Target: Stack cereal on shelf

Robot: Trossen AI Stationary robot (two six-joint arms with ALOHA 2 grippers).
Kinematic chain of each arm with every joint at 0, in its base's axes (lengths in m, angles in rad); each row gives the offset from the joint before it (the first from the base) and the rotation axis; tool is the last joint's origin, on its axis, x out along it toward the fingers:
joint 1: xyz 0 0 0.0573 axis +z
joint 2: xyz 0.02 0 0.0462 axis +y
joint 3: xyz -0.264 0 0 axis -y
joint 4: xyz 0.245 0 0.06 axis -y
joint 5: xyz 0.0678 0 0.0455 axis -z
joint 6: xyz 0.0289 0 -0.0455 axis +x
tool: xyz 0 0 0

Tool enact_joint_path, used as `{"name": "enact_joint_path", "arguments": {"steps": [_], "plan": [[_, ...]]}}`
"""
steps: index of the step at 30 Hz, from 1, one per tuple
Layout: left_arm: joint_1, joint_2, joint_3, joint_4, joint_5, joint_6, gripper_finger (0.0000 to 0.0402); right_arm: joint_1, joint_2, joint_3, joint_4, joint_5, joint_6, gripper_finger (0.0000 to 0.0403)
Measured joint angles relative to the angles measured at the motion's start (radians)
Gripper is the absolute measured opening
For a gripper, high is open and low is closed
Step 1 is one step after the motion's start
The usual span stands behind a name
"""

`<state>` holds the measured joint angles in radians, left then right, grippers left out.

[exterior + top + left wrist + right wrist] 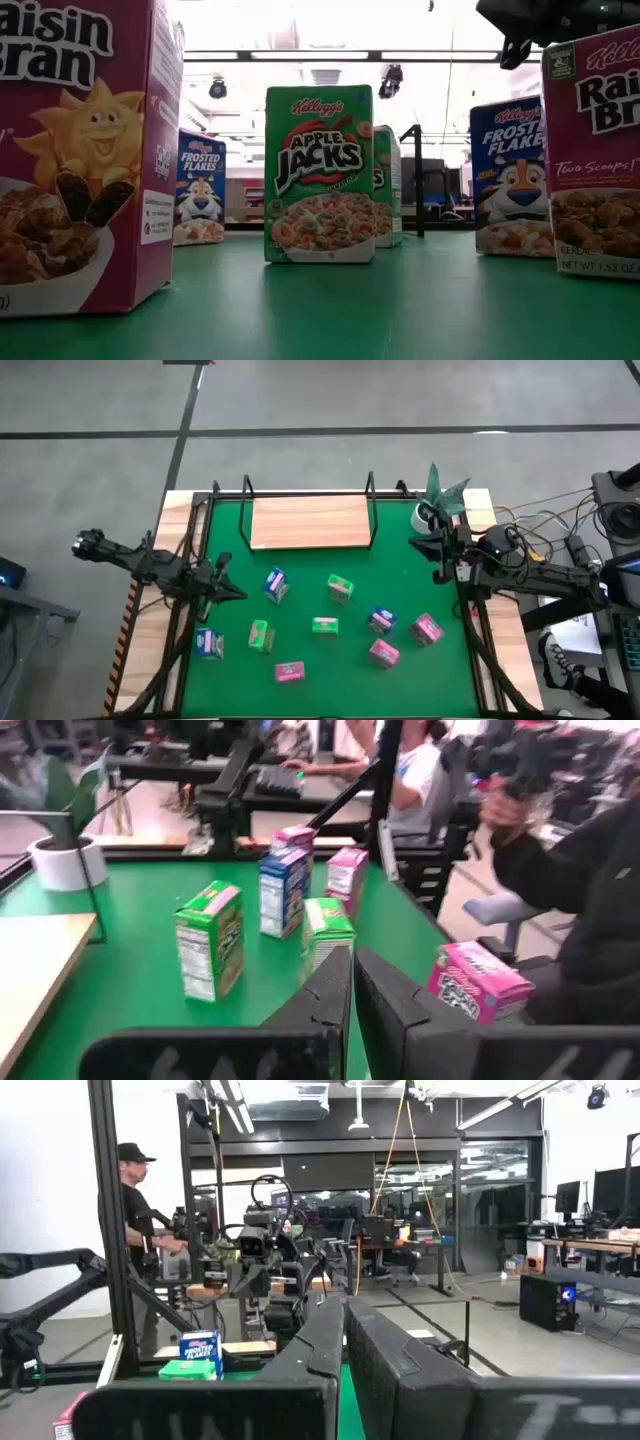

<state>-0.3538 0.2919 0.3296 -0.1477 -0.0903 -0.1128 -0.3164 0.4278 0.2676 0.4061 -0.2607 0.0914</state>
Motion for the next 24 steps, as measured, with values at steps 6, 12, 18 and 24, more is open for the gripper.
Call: {"name": "enact_joint_path", "arguments": {"steps": [6, 12, 18, 24], "plan": [[-0.001, -0.144, -0.041, 0.007, 0.025, 0.021, 0.0000, 0.002, 0.000, 0.000, -0.004, -0.020, -0.058, 0.0009], [-0.001, -0.270, -0.091, -0.007, 0.025, 0.055, 0.0000, 0.004, 0.000, -0.001, -0.004, -0.124, -0.129, 0.0009], [0.000, -0.289, -0.102, -0.005, 0.025, 0.052, 0.0000, 0.005, 0.000, -0.004, -0.004, -0.151, -0.154, 0.0009], [0.000, -0.291, -0.102, 0.013, 0.012, 0.036, 0.0000, 0.005, 0.000, -0.009, -0.005, -0.158, -0.166, 0.0009]]}}
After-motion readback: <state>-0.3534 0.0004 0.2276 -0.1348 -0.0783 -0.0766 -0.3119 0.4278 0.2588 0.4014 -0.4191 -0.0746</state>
